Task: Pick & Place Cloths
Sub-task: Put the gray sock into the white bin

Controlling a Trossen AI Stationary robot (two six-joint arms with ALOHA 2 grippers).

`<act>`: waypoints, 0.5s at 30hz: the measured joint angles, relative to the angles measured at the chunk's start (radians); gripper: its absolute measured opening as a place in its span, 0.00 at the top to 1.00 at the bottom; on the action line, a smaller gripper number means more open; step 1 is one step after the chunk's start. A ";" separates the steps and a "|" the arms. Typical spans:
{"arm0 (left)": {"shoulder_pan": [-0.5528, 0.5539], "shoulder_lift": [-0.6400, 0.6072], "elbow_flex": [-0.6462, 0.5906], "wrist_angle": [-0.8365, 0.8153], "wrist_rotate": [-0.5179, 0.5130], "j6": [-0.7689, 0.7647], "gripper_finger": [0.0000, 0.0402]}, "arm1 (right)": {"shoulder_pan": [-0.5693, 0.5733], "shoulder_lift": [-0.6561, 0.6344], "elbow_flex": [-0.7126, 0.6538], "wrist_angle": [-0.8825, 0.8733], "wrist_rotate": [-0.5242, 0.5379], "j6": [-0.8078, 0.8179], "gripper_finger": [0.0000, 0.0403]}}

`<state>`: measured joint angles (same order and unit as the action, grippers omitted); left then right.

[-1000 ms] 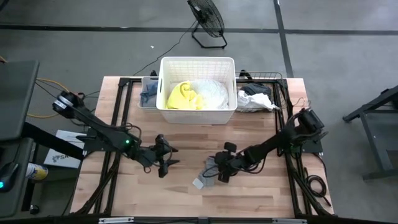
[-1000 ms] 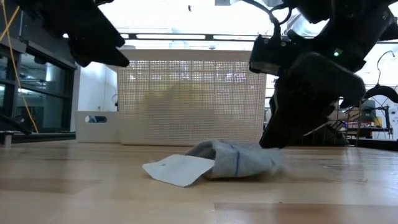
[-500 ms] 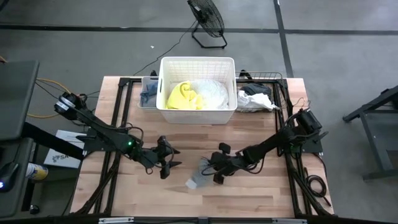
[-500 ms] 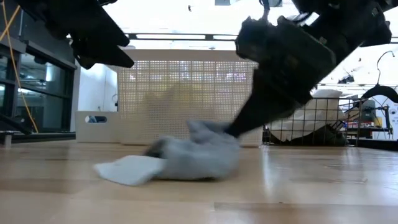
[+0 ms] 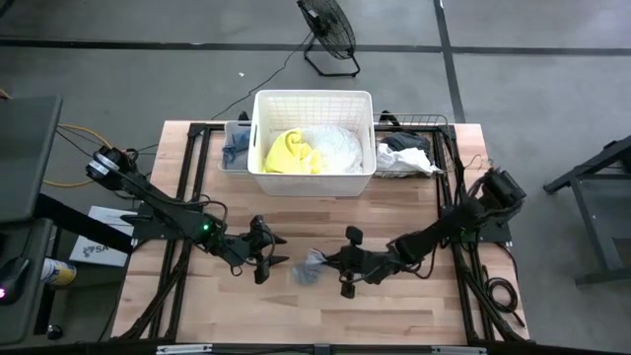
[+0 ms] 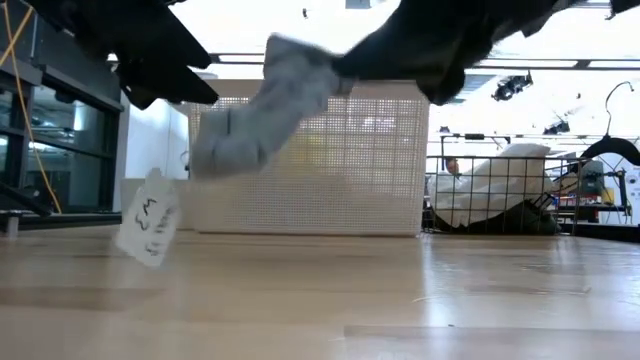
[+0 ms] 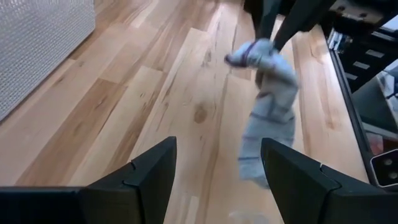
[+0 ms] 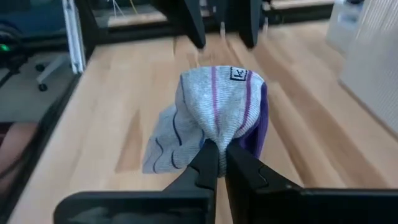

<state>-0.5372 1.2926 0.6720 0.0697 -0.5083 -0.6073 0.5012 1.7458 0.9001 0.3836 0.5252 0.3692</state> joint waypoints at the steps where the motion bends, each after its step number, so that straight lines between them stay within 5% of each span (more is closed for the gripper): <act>1: 0.000 0.000 0.000 0.005 0.000 0.000 0.43 | 0.006 -0.012 0.000 0.001 0.009 -0.008 0.99; 15: 0.000 0.000 0.000 0.179 0.035 0.157 0.43 | 0.085 -0.095 0.000 0.076 0.162 -0.264 0.99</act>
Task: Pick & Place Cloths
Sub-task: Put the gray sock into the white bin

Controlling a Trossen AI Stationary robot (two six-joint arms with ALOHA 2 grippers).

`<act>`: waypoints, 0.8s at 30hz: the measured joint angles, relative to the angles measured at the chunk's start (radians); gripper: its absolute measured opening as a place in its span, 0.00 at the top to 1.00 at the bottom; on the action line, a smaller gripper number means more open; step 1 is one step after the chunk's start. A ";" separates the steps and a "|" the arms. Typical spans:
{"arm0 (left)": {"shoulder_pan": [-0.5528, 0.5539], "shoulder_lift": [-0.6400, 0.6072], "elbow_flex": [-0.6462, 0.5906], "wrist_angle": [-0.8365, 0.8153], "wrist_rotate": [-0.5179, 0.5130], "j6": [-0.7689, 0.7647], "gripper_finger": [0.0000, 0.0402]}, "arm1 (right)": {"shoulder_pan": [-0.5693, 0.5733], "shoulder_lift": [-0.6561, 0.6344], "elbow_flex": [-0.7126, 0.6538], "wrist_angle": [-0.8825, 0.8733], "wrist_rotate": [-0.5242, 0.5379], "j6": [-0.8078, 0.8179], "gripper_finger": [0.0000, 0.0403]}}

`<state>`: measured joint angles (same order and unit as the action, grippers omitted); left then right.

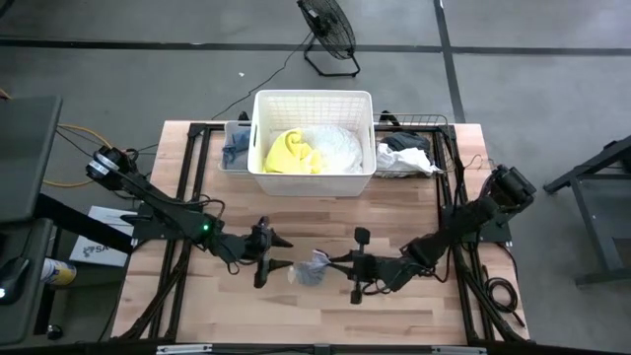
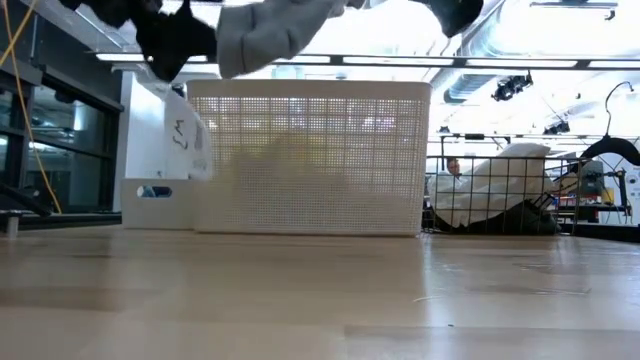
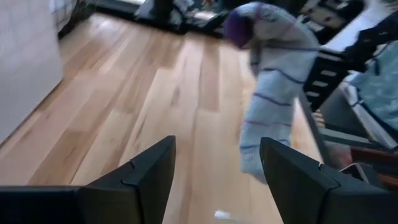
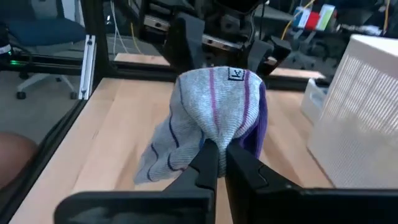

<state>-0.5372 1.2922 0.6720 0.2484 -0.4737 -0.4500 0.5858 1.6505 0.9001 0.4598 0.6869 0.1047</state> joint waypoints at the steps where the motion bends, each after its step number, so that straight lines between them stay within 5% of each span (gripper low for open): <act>1: 0.000 0.000 0.000 0.021 0.011 0.021 0.43 | 0.000 0.000 0.000 0.011 0.005 -0.013 0.99; 8: 0.000 0.000 0.000 0.137 0.038 0.179 0.42 | -0.027 0.000 0.000 0.082 0.031 -0.047 0.99; 24: 0.000 0.003 0.000 0.187 0.040 0.626 0.27 | -0.083 0.000 0.000 0.100 0.092 0.223 0.99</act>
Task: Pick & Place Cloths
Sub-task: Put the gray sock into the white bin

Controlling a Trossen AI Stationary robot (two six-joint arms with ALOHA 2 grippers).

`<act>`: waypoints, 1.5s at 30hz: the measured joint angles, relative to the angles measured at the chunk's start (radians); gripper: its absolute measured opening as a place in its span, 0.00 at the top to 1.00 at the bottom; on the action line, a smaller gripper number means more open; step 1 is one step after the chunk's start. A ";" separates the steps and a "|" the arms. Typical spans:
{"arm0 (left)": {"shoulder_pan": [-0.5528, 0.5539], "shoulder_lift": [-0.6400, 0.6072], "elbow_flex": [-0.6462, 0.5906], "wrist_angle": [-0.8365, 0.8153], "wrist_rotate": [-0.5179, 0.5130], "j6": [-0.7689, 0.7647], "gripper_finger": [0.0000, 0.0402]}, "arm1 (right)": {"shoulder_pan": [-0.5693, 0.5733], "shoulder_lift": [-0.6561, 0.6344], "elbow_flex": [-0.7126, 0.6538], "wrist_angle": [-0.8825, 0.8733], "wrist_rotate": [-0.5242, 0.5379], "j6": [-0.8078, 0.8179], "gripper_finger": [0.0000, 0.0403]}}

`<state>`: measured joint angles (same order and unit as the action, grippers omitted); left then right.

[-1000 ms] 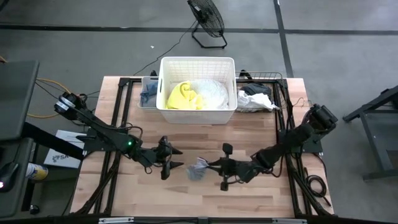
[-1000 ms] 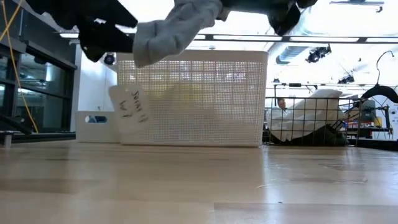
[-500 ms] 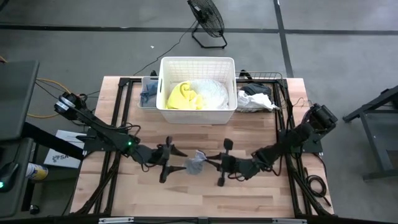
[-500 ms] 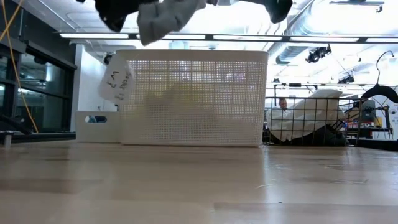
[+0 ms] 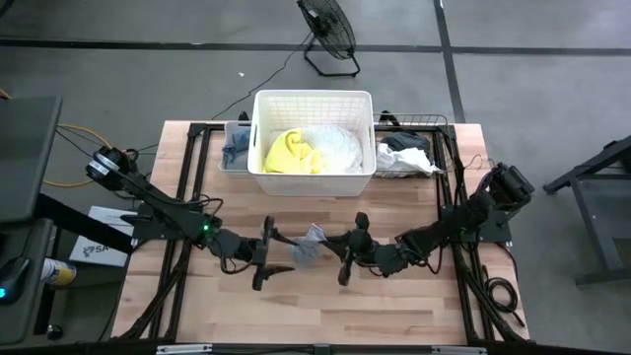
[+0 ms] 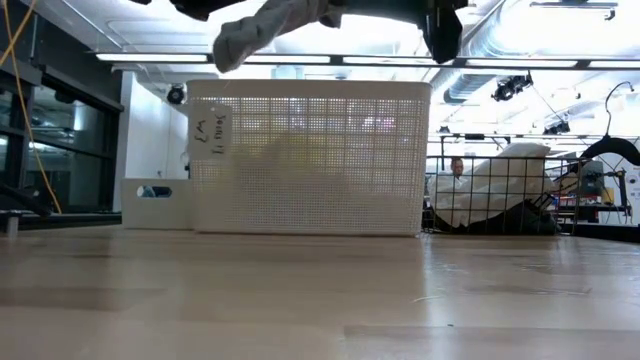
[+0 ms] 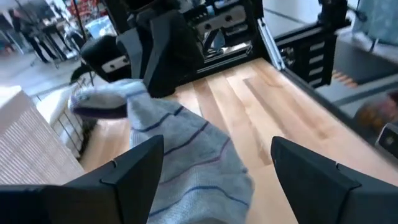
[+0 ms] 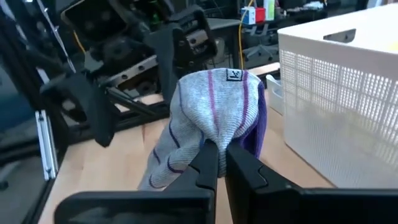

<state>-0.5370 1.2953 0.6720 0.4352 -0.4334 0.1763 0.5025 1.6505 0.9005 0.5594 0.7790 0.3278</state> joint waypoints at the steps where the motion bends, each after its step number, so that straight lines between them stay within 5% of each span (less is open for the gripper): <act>1: 0.000 0.000 0.000 -0.002 -0.003 0.027 0.27 | -0.002 0.000 0.000 -0.001 0.000 0.019 0.99; 9: 0.000 0.000 0.000 -0.004 -0.023 0.168 0.27 | -0.015 0.000 0.000 0.000 -0.011 0.150 0.99; 14: 0.001 0.000 0.000 -0.004 -0.030 0.249 0.27 | -0.048 0.000 0.000 0.006 -0.134 0.224 0.99; 28: 0.001 0.001 0.000 -0.008 -0.122 0.352 0.27 | -0.078 0.012 0.000 0.107 -0.265 0.226 0.99; 45: 0.075 0.001 0.000 0.072 -0.021 0.352 0.27 | -0.138 0.044 0.001 0.187 -0.437 0.229 0.99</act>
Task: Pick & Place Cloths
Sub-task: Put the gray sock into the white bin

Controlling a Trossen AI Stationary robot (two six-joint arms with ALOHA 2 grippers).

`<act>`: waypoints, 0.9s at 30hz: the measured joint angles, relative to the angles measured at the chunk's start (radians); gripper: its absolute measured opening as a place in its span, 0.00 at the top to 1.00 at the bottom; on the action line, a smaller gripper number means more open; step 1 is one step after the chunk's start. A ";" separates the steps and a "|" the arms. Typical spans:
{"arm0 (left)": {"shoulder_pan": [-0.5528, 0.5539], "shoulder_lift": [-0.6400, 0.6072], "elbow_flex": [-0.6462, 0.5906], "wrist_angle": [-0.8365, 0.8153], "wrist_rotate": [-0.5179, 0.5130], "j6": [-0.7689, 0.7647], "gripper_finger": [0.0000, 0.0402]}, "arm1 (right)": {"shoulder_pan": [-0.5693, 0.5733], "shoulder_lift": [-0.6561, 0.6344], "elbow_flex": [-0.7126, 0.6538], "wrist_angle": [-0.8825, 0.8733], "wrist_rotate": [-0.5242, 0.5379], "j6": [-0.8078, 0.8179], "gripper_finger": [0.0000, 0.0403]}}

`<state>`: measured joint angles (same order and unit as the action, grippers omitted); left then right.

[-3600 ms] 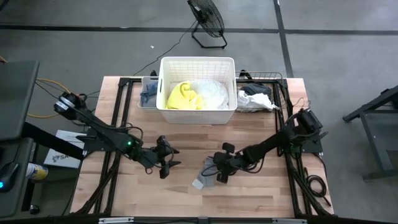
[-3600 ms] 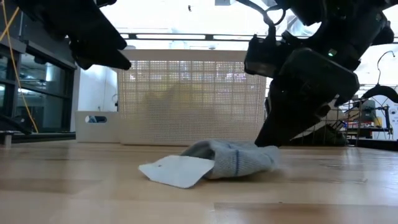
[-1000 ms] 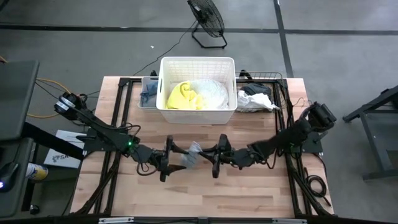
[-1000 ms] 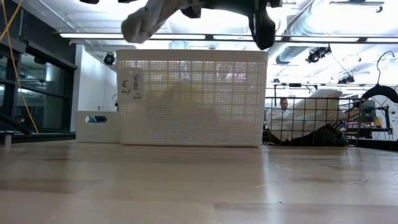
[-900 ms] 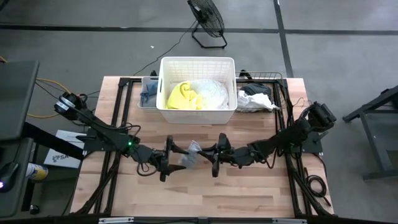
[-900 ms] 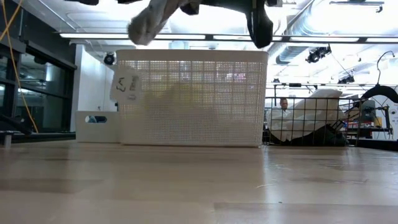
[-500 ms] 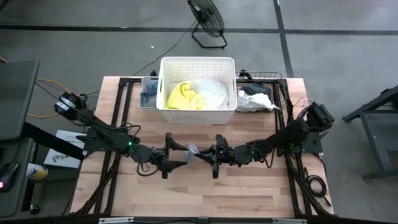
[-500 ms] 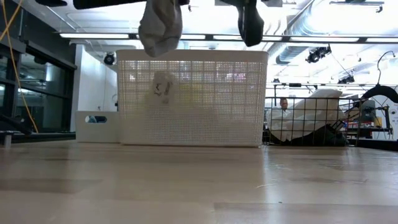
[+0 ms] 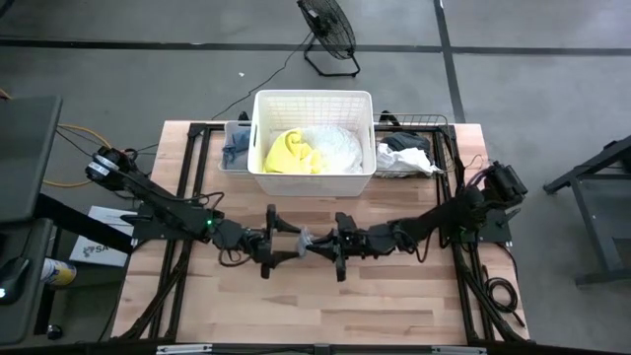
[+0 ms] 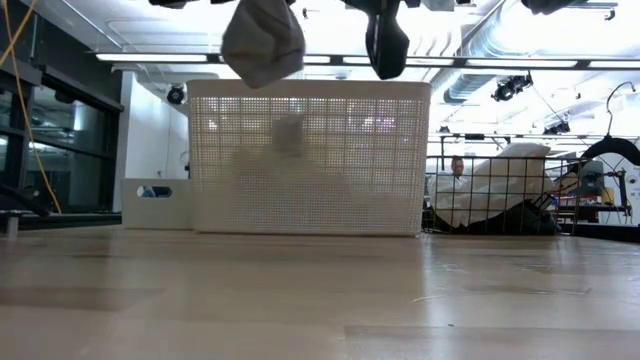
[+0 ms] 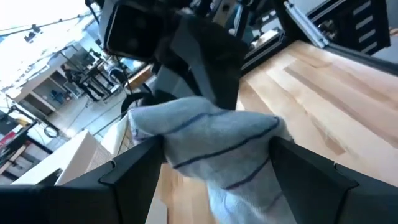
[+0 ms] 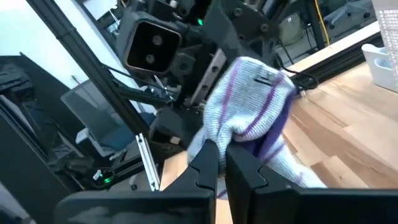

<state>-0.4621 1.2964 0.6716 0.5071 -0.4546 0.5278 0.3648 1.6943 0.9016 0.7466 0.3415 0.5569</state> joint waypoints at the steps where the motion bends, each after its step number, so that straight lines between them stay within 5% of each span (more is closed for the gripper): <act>1: 0.000 0.000 0.000 0.005 0.002 0.000 0.27 | -0.003 0.000 0.000 0.001 -0.004 0.000 0.99; 20: 0.000 0.089 0.000 0.149 0.009 -0.008 0.28 | -0.031 0.000 -0.001 0.023 -0.064 -0.037 0.99; 27: -0.002 0.097 0.000 0.152 -0.014 -0.010 0.46 | -0.030 0.000 -0.001 0.015 -0.067 -0.052 0.99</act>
<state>-0.4641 1.3933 0.6716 0.6589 -0.4682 0.5179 0.3344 1.6943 0.9005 0.7617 0.2749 0.5052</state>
